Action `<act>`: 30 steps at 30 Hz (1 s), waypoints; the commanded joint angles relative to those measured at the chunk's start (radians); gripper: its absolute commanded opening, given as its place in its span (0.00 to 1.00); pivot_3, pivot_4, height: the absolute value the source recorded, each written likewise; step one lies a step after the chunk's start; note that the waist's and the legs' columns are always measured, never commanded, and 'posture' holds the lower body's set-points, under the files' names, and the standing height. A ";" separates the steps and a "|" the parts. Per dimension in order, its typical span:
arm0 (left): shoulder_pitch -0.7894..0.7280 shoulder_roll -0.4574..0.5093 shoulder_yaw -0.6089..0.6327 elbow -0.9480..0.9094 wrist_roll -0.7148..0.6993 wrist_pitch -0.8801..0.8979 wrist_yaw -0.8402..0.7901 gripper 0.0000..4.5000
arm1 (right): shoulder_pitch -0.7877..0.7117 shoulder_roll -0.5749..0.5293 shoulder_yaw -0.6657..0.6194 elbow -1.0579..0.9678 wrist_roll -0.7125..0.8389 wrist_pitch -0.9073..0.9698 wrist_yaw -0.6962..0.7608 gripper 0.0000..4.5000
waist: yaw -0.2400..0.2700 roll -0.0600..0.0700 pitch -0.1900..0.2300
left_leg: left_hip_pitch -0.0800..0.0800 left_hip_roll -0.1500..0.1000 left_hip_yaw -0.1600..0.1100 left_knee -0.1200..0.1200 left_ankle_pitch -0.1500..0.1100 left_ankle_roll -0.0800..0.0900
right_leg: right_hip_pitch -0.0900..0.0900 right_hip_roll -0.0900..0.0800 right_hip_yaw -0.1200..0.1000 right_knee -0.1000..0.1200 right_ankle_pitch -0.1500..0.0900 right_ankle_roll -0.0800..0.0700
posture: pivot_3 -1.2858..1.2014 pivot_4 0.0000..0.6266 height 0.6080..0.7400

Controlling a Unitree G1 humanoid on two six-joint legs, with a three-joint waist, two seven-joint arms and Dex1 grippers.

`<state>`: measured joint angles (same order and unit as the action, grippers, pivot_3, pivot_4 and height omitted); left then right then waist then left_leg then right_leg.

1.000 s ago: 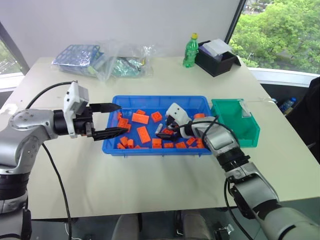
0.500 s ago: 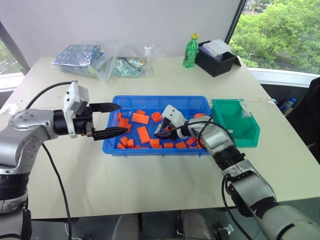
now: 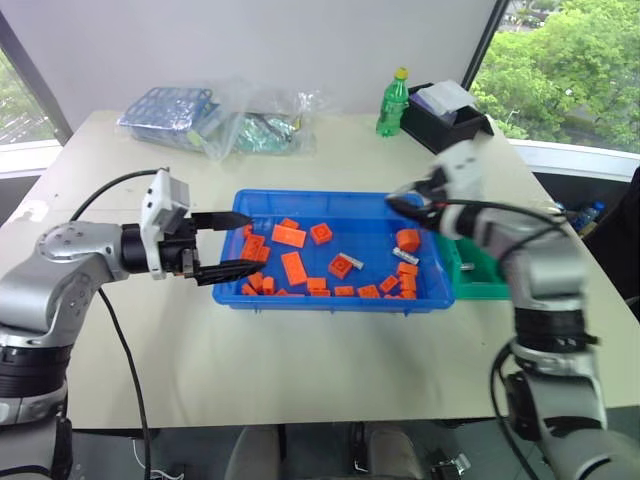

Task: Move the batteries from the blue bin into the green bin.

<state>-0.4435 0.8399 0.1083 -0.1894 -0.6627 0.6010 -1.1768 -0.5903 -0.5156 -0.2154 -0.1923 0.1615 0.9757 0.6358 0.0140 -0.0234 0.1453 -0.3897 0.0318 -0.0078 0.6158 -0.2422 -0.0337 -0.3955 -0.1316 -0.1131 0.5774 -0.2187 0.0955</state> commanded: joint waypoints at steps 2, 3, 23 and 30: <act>-0.057 -0.022 -0.026 0.028 0.013 -0.029 -0.025 1.00 | 0.098 -0.072 -0.135 -0.082 0.046 0.075 -0.038 0.49 | -0.001 -0.001 -0.001 | 0.000 0.000 0.001 0.000 0.000 0.000 | 0.000 0.000 0.000 0.000 0.000 0.000 | 0.52 0.24 0.87; -0.065 -0.027 -0.032 0.036 0.017 -0.032 -0.029 1.00 | 0.118 -0.081 -0.145 -0.084 0.053 0.077 -0.043 0.49 | -0.003 -0.001 -0.001 | 0.000 0.000 0.001 0.000 0.000 0.000 | -0.001 0.000 0.000 0.000 0.000 0.000 | 0.52 0.24 0.87; -0.058 -0.025 -0.011 0.013 0.019 -0.019 -0.029 1.00 | 0.019 -0.184 0.179 0.030 0.165 -0.153 0.233 0.98 | -0.009 0.000 0.000 | 0.000 0.001 0.002 -0.001 0.000 0.000 | -0.001 0.000 0.000 -0.001 0.000 0.000 | 0.52 0.24 0.87; -0.038 -0.007 0.007 -0.021 0.005 0.002 -0.019 1.00 | -0.053 -0.102 0.414 0.212 0.064 -0.294 0.274 0.98 | -0.001 0.000 0.000 | -0.001 0.000 0.001 0.001 0.000 0.000 | -0.002 -0.001 0.000 -0.002 0.000 0.000 | 0.52 0.24 0.87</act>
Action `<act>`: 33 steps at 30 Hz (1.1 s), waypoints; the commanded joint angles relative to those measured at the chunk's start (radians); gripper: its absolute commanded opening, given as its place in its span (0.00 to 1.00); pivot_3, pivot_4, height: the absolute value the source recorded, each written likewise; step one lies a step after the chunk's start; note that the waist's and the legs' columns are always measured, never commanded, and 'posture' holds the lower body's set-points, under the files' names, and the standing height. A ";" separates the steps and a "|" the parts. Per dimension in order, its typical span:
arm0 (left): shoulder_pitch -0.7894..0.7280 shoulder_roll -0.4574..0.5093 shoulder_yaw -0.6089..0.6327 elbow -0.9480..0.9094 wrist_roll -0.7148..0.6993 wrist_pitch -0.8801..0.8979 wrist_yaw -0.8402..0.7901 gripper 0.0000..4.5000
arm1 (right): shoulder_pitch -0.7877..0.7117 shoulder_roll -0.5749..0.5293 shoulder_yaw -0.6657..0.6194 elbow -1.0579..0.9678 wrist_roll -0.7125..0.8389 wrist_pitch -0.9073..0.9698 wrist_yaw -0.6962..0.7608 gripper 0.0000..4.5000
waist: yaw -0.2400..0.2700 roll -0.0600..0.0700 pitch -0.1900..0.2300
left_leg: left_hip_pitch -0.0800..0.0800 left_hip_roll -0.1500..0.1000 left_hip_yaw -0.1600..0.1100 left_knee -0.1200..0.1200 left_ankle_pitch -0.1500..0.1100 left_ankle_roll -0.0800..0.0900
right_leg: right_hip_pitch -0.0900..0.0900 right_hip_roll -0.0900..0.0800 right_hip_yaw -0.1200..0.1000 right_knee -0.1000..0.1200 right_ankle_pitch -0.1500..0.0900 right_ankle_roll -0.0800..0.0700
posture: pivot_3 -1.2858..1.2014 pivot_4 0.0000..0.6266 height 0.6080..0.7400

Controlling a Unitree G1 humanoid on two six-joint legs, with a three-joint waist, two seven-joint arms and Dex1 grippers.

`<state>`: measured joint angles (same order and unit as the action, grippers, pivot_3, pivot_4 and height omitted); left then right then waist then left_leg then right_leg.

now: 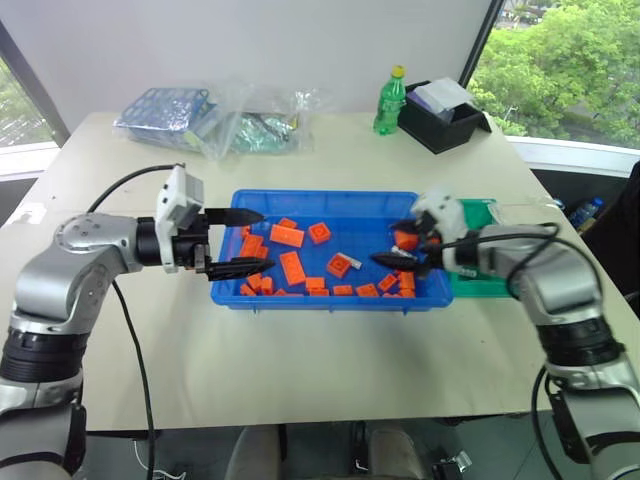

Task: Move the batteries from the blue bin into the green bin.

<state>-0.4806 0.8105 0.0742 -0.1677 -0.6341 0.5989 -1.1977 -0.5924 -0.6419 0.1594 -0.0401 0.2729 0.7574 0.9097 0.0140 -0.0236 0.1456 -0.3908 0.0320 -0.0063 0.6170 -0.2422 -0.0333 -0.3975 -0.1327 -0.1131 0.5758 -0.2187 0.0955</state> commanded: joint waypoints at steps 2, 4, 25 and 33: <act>0.007 0.030 0.048 -0.054 -0.031 0.010 0.005 1.00 | -0.070 0.053 0.069 0.112 -0.069 -0.106 -0.001 0.98 | -0.002 0.000 0.000 | 0.000 0.000 0.000 0.000 0.000 0.000 | 0.001 0.000 0.000 0.000 0.000 0.000 | 0.52 0.24 0.87; 0.012 0.034 0.055 -0.062 -0.035 0.015 0.012 1.00 | -0.079 0.068 0.086 0.151 -0.085 -0.137 0.007 0.98 | -0.002 0.000 0.000 | 0.000 0.000 0.000 0.000 0.000 0.000 | 0.001 0.000 0.000 0.001 0.000 0.000 | 0.52 0.24 0.87; 0.000 0.036 0.069 -0.068 -0.049 0.022 0.040 1.00 | -0.116 0.183 0.122 0.366 -0.189 -0.274 0.008 0.02 | -0.004 0.002 0.002 | 0.001 0.000 0.000 0.000 0.000 0.000 | 0.001 0.001 0.000 0.003 0.000 0.000 | 0.52 0.24 0.87; -0.006 0.022 0.048 -0.067 -0.052 0.024 0.023 1.00 | -0.093 0.080 -0.083 0.091 -0.112 -0.069 -0.079 0.02 | -0.001 0.003 0.002 | 0.000 0.000 0.000 0.000 0.000 0.000 | 0.001 0.000 0.000 0.002 0.000 0.000 | 0.52 0.24 0.87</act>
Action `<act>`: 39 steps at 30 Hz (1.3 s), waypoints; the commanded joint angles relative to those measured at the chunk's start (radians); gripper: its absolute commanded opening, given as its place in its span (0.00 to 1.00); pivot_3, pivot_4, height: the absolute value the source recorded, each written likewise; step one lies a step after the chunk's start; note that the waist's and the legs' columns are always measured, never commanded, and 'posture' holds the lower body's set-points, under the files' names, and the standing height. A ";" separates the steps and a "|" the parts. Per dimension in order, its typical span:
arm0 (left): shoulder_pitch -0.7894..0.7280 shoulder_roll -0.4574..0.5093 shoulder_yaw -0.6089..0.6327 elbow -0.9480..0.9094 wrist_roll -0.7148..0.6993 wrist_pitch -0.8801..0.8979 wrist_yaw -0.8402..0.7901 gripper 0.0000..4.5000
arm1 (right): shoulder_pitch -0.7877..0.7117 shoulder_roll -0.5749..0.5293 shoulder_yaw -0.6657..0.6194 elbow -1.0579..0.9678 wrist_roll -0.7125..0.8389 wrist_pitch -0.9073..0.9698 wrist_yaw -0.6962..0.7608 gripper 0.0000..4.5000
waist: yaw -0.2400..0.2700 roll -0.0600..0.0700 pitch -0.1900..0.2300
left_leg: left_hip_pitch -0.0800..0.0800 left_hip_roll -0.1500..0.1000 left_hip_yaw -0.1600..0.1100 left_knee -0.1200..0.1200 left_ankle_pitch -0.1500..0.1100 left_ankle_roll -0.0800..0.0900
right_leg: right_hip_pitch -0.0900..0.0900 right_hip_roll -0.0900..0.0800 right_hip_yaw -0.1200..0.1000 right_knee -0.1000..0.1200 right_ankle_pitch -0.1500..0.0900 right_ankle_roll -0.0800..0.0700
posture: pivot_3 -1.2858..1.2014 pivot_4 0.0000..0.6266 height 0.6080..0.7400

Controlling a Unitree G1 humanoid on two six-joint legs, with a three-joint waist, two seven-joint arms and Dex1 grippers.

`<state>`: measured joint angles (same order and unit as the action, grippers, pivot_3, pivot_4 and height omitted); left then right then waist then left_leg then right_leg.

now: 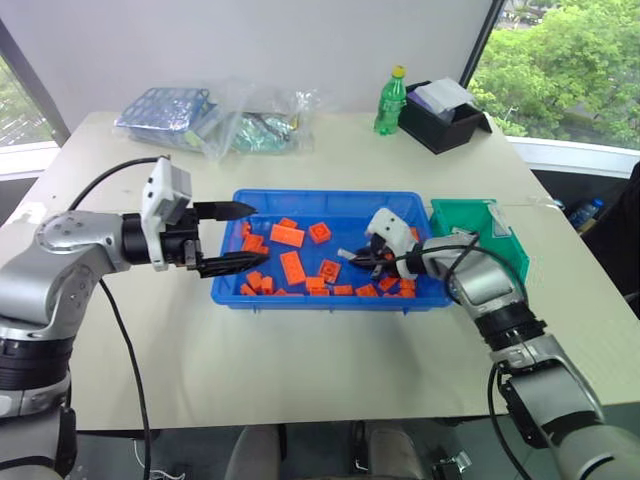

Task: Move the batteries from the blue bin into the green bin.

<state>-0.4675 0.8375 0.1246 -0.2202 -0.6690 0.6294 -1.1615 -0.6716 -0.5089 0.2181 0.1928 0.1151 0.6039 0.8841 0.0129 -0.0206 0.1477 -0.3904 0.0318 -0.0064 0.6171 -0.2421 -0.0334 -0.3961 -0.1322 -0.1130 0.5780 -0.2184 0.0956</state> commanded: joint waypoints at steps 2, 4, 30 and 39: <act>-0.023 -0.015 -0.013 -0.007 -0.011 -0.012 -0.017 1.00 | -0.015 -0.090 -0.254 -0.210 0.082 0.175 -0.107 0.02 | 0.003 0.000 0.000 | 0.000 0.000 0.000 0.000 0.000 0.000 | 0.000 0.000 0.000 0.000 0.000 0.000 | 0.52 0.24 0.87; -0.031 -0.026 -0.023 0.001 -0.008 -0.014 -0.019 1.00 | 0.004 -0.129 -0.339 -0.257 0.103 0.242 -0.145 0.02 | 0.002 -0.001 -0.001 | 0.000 0.000 0.000 0.000 0.000 0.000 | 0.000 0.000 0.000 -0.001 0.000 0.000 | 0.52 0.24 0.87; -0.097 -0.101 -0.067 0.042 0.018 -0.049 -0.029 1.00 | 0.064 -0.228 -0.383 -0.461 0.200 0.506 -0.298 0.79 | -0.001 -0.003 -0.002 | 0.000 0.000 0.000 -0.001 0.000 0.000 | 0.000 0.000 0.000 -0.002 0.000 0.000 | 0.52 0.24 0.87; -0.089 -0.102 -0.064 0.033 0.017 -0.052 -0.018 1.00 | 0.045 -0.126 -0.171 -0.555 0.238 0.772 -0.378 0.79 | 0.001 -0.004 -0.002 | -0.001 0.000 0.000 0.000 0.000 0.000 | -0.001 -0.001 0.000 -0.003 0.000 0.000 | 0.52 0.24 0.87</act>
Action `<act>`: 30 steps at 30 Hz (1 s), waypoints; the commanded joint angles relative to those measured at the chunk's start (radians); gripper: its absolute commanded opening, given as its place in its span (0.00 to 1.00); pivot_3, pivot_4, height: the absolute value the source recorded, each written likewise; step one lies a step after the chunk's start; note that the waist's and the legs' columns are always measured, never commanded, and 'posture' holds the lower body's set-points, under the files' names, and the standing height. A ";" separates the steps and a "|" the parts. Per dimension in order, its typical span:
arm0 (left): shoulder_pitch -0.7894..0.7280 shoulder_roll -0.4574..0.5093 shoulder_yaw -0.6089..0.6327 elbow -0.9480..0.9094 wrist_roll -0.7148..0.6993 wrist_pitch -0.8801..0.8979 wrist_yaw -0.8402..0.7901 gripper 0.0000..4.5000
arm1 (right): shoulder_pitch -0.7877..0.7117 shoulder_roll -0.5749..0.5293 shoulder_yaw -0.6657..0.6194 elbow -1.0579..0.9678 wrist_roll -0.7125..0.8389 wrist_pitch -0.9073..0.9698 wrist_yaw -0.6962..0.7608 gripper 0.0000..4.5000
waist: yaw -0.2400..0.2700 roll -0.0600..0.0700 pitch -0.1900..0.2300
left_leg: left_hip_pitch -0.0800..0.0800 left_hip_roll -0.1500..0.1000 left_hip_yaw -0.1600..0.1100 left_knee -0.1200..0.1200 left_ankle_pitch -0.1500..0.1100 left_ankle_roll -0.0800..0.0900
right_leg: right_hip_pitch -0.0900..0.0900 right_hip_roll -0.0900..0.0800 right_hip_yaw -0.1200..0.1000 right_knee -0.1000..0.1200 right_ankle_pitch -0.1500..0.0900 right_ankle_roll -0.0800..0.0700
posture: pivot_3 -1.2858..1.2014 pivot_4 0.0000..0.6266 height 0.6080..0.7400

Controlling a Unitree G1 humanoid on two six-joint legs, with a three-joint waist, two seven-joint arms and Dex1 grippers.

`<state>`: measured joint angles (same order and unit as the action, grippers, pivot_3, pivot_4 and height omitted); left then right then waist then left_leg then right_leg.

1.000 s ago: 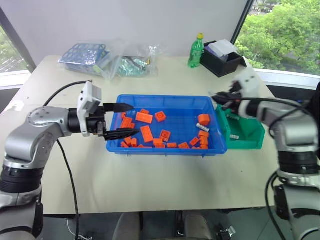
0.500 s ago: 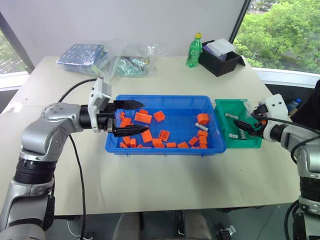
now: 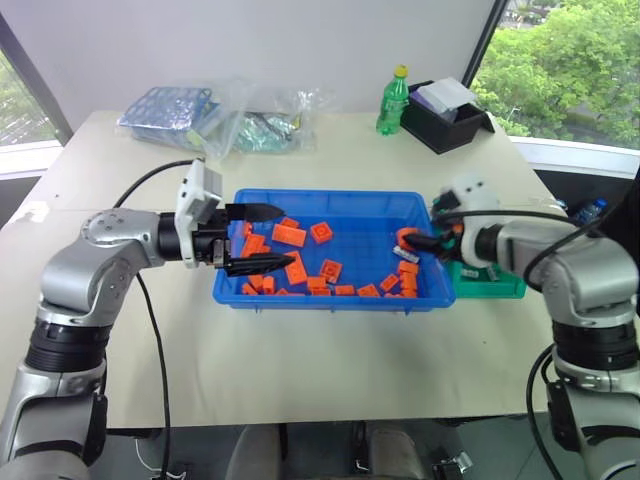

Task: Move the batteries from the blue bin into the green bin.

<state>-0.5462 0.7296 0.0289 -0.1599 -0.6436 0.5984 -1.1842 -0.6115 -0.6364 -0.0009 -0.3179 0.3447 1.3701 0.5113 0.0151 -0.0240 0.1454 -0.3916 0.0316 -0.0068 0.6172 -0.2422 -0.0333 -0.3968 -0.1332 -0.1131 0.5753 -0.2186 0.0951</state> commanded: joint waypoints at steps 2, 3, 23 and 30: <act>-0.015 0.004 0.031 -0.021 -0.008 -0.024 0.004 1.00 | -0.020 0.010 0.082 -0.019 0.004 -0.011 -0.006 0.79 | -0.003 0.000 0.000 | 0.000 0.000 0.000 0.000 0.000 0.000 | 0.000 0.000 0.000 0.000 0.000 0.000 | 0.52 0.24 0.87; -0.017 0.003 0.031 -0.020 -0.008 -0.025 0.005 1.00 | -0.027 0.014 0.092 0.008 -0.002 -0.029 -0.007 0.79 | -0.003 0.000 0.000 | 0.000 0.000 0.000 0.000 0.000 0.000 | 0.000 0.000 0.000 0.000 0.000 0.000 | 0.52 0.24 0.87; 0.016 0.002 0.055 -0.057 -0.027 -0.018 0.039 1.00 | -0.150 0.003 0.227 0.364 -0.098 -0.178 0.042 0.79 | -0.002 -0.001 0.000 | 0.000 0.000 0.000 0.000 0.000 0.000 | 0.001 0.000 0.000 0.001 0.000 0.000 | 0.52 0.24 0.87; 0.009 -0.003 0.054 -0.056 -0.032 -0.014 0.047 1.00 | -0.167 0.000 0.271 0.413 -0.138 -0.189 0.048 0.79 | -0.001 -0.001 0.000 | 0.000 0.000 0.000 0.000 0.000 0.000 | 0.000 0.000 0.000 0.001 0.000 0.000 | 0.52 0.24 0.87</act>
<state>-0.5179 0.7269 0.0551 -0.1930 -0.6596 0.5950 -1.1412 -0.7622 -0.6097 0.2705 0.0867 0.2338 1.1818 0.5588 0.0144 -0.0247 0.1450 -0.3913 0.0314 -0.0067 0.6173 -0.2422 -0.0332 -0.3964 -0.1329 -0.1131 0.5760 -0.2186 0.0954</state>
